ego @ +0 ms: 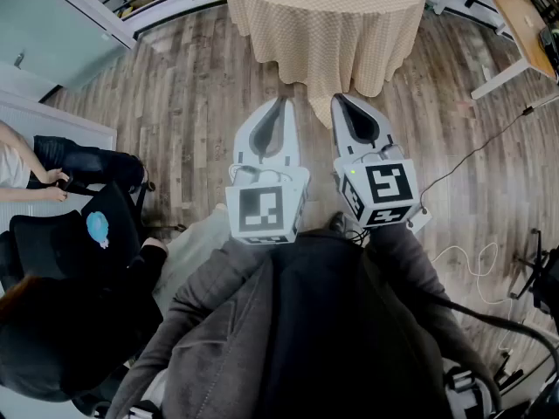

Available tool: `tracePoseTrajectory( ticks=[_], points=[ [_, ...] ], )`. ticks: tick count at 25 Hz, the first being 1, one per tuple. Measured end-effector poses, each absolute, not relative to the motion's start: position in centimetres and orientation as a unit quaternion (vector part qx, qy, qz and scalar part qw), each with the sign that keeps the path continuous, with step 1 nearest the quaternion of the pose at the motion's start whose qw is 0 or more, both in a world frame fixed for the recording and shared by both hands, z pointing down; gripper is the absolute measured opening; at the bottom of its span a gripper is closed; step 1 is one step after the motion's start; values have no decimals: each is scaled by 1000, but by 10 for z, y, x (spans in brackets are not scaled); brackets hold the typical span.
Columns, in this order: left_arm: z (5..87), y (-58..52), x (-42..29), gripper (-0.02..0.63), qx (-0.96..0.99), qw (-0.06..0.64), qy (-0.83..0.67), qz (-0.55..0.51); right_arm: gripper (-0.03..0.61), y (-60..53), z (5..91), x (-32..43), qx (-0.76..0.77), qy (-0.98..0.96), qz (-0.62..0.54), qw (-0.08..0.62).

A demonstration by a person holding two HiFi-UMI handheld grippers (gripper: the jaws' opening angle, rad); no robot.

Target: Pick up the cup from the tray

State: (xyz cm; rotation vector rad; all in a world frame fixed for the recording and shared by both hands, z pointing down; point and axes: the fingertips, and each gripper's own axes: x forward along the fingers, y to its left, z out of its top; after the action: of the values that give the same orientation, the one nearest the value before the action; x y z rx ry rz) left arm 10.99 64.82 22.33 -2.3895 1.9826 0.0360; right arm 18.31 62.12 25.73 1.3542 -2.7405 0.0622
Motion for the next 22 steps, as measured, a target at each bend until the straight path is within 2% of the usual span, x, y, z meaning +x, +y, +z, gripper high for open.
tracePoseTrajectory(
  ticks=[11, 22],
  points=[
    [230, 648, 123, 3, -769, 11, 640, 7, 6, 623, 265, 195, 440, -897, 34, 40],
    [247, 638, 182, 3, -768, 4, 640, -31, 8, 616, 277, 246, 419, -906, 50, 35]
  ],
)
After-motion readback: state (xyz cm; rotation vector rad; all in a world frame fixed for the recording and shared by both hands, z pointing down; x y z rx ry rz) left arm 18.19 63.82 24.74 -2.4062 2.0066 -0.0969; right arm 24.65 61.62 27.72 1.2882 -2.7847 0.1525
